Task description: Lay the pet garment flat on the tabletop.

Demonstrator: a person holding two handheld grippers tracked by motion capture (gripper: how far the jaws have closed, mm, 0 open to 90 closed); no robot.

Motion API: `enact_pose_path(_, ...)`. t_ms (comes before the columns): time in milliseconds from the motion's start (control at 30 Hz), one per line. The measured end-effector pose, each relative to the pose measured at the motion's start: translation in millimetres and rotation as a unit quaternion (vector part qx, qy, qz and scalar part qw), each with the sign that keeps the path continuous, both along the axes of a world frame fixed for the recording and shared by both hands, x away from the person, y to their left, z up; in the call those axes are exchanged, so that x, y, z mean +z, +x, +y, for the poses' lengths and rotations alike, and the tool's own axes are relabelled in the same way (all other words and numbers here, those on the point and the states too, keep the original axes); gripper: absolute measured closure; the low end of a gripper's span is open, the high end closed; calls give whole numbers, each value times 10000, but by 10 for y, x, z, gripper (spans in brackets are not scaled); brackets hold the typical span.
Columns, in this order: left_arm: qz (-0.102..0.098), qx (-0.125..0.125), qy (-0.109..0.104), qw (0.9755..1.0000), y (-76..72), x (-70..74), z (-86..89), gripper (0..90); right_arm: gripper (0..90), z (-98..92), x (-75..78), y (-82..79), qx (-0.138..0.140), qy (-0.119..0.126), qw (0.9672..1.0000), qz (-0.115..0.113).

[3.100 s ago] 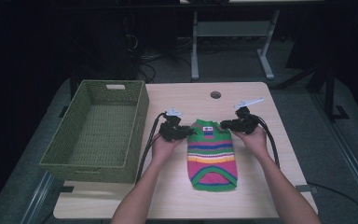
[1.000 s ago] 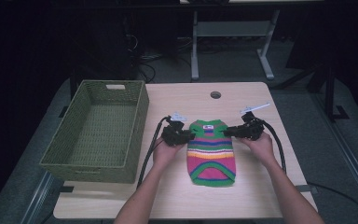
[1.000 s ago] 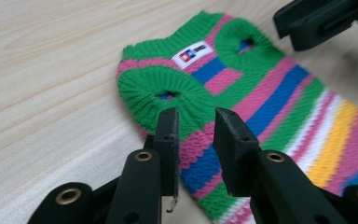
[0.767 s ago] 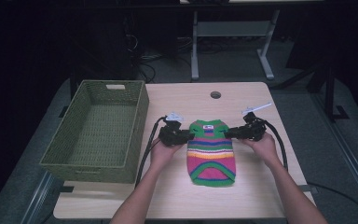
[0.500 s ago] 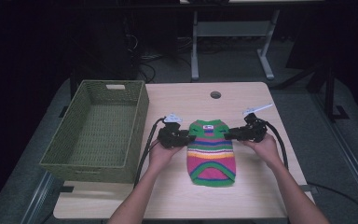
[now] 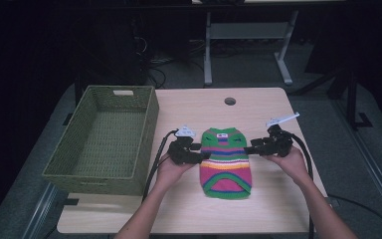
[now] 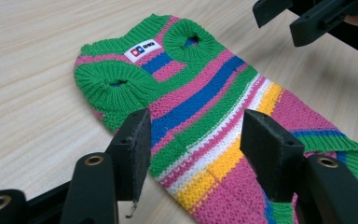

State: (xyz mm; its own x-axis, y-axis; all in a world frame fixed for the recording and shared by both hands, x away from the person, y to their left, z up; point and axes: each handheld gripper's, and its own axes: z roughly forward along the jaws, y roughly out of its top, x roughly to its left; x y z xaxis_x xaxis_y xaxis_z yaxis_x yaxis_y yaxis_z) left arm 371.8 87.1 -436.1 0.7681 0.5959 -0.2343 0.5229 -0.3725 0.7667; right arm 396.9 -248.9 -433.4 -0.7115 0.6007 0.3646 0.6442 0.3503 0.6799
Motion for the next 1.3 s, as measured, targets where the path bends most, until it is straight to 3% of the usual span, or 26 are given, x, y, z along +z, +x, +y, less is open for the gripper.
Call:
enact_pose_path(233,-125,-243,15,9996,-155,45,-19,419,353,-50,-8,-126,54,-5,9999,-103)
enact_pose_path(467,-141,-316,-15,9994,-256,20,16,416,342,-114,14,-196,12,71,9998,-194)
enact_pose_path(600,-122,-290,-101,9995,-316,21,59,415,334,-140,-2,-222,2,64,9999,-153)
enact_pose_path(933,-142,-266,-24,9995,-412,-11,165,410,332,-171,24,-323,-6,52,9998,-206)
enact_pose_path(1033,-144,-276,87,9995,-418,-17,191,410,331,-172,41,-371,48,6,9996,-295)
enact_pose_path(1300,-196,-288,75,9994,-469,-4,189,409,317,-245,10,-416,3,31,9998,-206)
